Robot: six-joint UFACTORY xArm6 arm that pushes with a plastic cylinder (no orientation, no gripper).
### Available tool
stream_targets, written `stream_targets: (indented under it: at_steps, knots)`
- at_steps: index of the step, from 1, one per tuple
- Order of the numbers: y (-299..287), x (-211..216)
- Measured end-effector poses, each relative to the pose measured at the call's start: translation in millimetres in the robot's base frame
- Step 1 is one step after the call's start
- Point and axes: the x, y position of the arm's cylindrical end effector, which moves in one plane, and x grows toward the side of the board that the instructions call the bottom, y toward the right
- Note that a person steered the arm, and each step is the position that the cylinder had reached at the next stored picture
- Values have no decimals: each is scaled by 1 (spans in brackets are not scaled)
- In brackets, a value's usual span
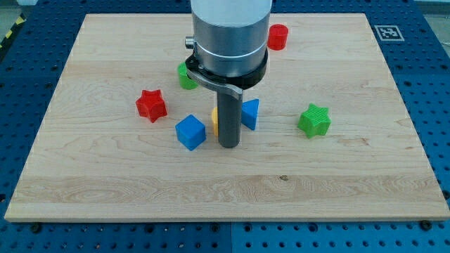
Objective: Move the yellow heart towards the red circle
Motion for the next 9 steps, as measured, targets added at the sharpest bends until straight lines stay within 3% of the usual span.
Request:
stream_targets:
  at_steps: [3, 5, 9]
  knots:
    - [-35, -35]
    - [6, -62]
    - [33, -140]
